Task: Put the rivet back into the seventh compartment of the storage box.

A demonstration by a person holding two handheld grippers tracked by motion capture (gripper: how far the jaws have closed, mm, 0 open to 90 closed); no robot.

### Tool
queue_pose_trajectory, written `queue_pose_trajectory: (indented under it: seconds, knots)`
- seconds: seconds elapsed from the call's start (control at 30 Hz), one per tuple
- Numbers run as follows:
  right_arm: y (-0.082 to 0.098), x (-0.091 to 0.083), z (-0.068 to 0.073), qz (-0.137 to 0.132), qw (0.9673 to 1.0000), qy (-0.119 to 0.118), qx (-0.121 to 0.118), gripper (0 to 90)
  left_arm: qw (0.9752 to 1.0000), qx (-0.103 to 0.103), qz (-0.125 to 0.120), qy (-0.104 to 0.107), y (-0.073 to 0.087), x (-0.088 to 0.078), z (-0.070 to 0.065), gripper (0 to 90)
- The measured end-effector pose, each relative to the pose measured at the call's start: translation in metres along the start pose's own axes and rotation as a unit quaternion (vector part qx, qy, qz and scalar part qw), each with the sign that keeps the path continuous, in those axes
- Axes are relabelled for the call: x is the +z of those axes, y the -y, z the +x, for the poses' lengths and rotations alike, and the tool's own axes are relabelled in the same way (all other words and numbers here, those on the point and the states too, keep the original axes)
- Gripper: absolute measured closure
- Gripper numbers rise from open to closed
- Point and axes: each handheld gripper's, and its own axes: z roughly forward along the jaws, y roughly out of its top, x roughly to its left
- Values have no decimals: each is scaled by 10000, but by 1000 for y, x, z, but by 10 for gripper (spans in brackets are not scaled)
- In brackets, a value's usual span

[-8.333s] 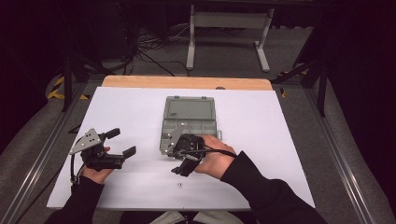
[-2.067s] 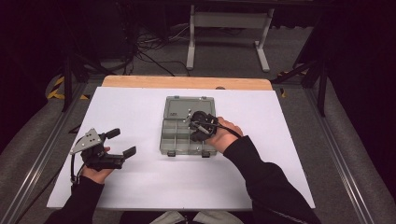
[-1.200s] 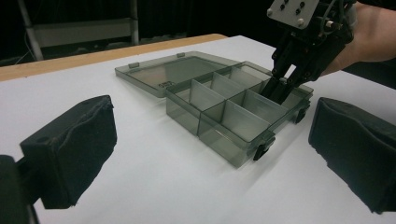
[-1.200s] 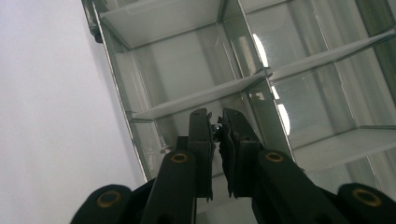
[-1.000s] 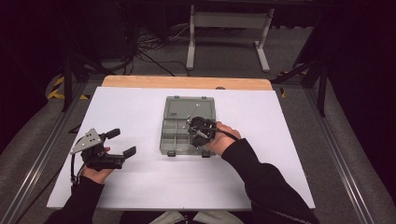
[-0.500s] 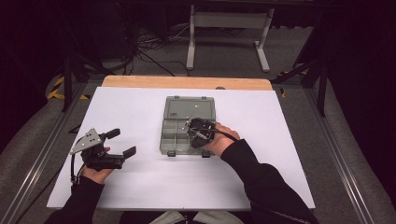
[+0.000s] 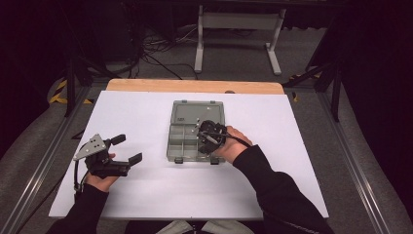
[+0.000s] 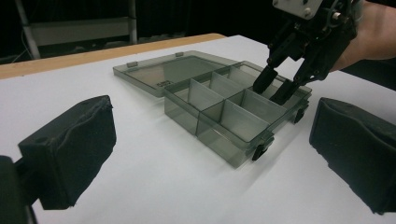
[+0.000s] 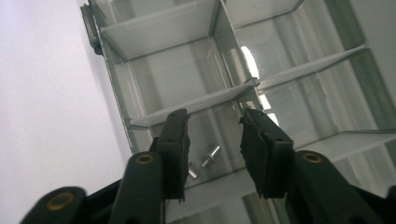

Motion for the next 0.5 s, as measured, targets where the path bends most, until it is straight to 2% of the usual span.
queue_pose_trajectory:
  seconds: [0.13,0.27,0.4,0.5]
  knots:
    - [1,-7,1,-105,9999,69,-2,543,10000,-22,-3,-8,0,1,0,4]
    - [1,-18,3,-397,9991,137,35,485,10000,-85,-4,27,-1,1,2,1]
    - [4,-28,6,-657,9976,198,5,412,10000,-31,52,-6,-5,-2,5,0]
    - [7,-35,7,-793,9966,220,39,364,9998,94,140,-124,-7,-3,5,0]
